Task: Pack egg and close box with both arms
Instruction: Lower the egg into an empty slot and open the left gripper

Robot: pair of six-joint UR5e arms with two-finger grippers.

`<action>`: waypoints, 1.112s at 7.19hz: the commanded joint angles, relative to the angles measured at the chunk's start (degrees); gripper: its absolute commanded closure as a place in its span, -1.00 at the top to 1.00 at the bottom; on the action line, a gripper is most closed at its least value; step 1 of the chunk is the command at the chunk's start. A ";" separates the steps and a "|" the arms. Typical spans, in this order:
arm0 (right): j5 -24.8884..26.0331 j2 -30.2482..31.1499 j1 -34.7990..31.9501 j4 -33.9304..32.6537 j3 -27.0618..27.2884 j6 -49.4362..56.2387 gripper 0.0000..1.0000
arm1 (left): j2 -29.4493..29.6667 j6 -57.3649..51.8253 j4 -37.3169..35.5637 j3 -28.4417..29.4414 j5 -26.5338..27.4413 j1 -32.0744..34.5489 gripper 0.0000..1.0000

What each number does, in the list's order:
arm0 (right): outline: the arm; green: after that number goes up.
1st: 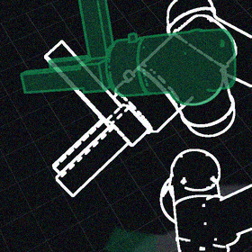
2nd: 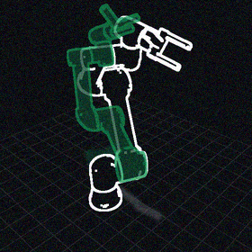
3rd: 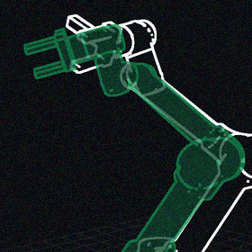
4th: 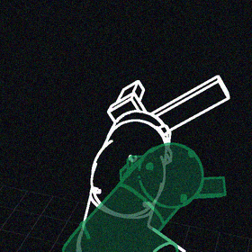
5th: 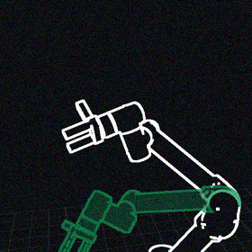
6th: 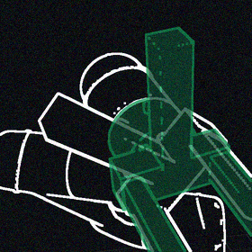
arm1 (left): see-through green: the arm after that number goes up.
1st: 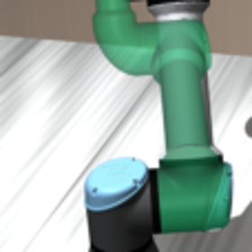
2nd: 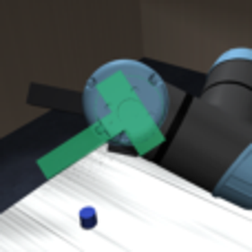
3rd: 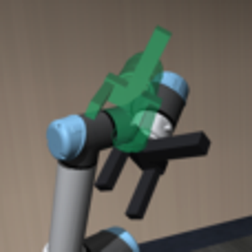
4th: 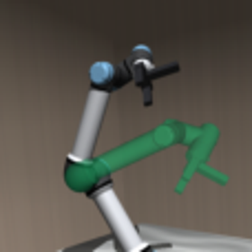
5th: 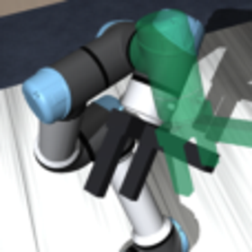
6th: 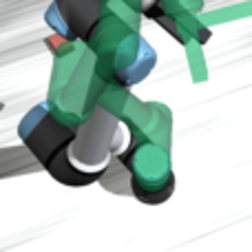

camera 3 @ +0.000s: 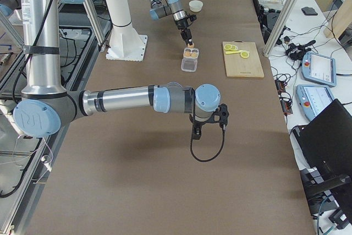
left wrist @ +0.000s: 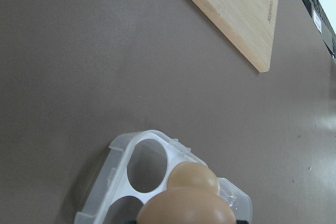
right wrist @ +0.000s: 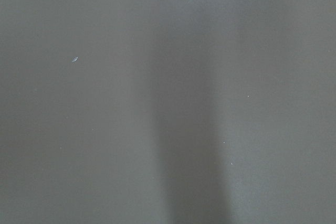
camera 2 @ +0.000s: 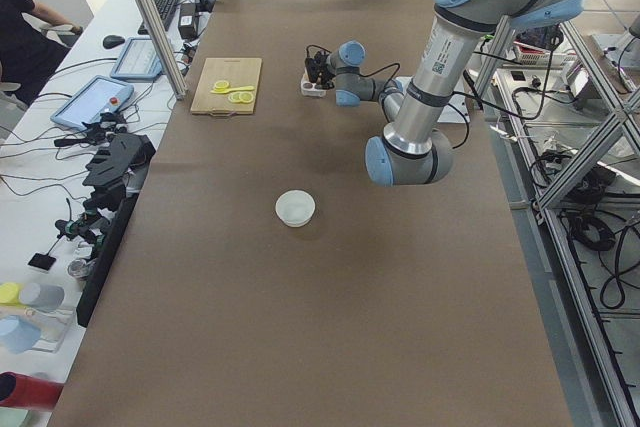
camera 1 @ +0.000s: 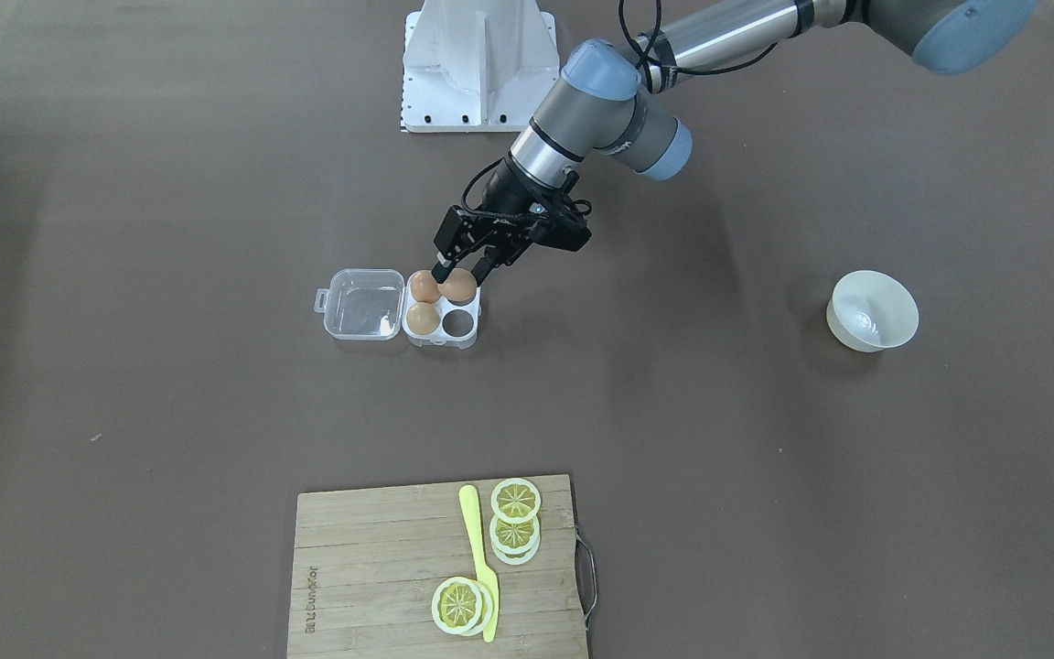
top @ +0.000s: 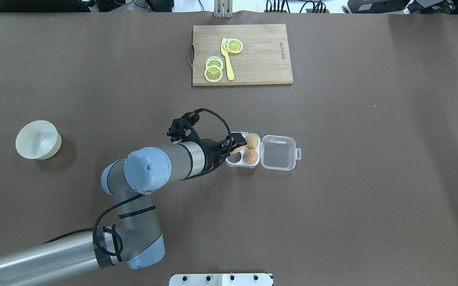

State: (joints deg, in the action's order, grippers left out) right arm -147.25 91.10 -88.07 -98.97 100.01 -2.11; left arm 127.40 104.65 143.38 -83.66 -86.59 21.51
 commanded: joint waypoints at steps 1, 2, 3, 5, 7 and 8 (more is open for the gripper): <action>-0.14 -0.04 0.00 0.00 0.01 0.00 1.00 | 0.04 0.03 0.06 0.34 -0.15 -0.07 -0.37; -0.14 -0.04 0.00 0.00 0.01 0.00 1.00 | -0.05 -0.06 0.06 0.34 -0.16 -0.07 -0.36; -0.14 -0.04 0.00 0.00 0.01 0.00 1.00 | -0.05 -0.06 -0.03 0.43 -0.07 -0.85 -0.35; -0.14 -0.04 0.00 0.00 0.18 0.00 1.00 | 0.04 0.12 -0.03 0.61 -0.07 -0.94 0.00; -0.14 -0.04 0.00 -0.09 0.27 0.00 1.00 | 0.04 1.25 0.32 -0.27 0.02 -0.94 0.95; -0.14 -0.04 0.00 -0.17 0.53 0.00 1.00 | -0.31 2.31 0.32 -1.67 -0.33 -0.77 0.95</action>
State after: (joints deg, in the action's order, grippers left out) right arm -147.39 91.06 -88.07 -99.04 100.32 -2.11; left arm 127.37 105.77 143.60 -83.97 -86.64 20.61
